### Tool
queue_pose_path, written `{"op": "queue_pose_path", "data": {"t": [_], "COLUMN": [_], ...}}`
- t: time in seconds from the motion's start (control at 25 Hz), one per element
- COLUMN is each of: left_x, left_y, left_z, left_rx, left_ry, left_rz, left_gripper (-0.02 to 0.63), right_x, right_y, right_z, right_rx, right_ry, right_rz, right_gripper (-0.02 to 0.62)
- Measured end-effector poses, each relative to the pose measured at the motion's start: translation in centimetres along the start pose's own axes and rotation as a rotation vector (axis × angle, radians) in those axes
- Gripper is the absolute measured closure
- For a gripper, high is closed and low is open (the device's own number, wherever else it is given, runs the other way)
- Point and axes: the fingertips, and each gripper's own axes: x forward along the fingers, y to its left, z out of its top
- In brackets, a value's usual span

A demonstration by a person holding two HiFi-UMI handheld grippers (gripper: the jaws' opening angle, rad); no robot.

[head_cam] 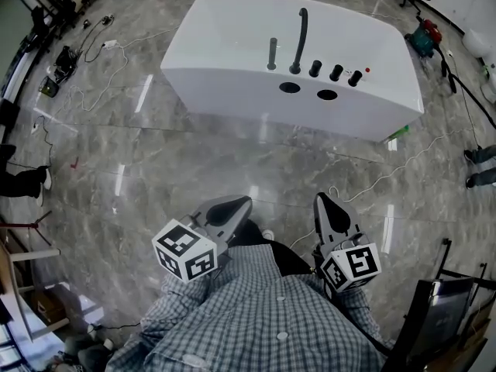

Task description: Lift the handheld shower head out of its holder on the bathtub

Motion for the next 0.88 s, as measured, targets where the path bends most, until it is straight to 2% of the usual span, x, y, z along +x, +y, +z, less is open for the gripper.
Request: {"op": "queue_pose_path", "data": {"t": [0.4,0.88], "left_x": [4.2,7.6], "left_y": [3.7,13.3], "left_z": [2.4,9.8], "left_rx": [0.019,0.038], "left_ry": [0.04,0.044], "left_rz": [-0.047,-0.096], "left_gripper": [0.597,0.597], "right_x": [4.3,15.5], "right_y": [-3.1,-4.4], "right_z": [0.8,5.3], "right_rx": [0.013,0.005], "right_ry": [0.009,-0.008], "right_rz": [-0.062,-0.105], "right_gripper": [0.58,0.58]}}
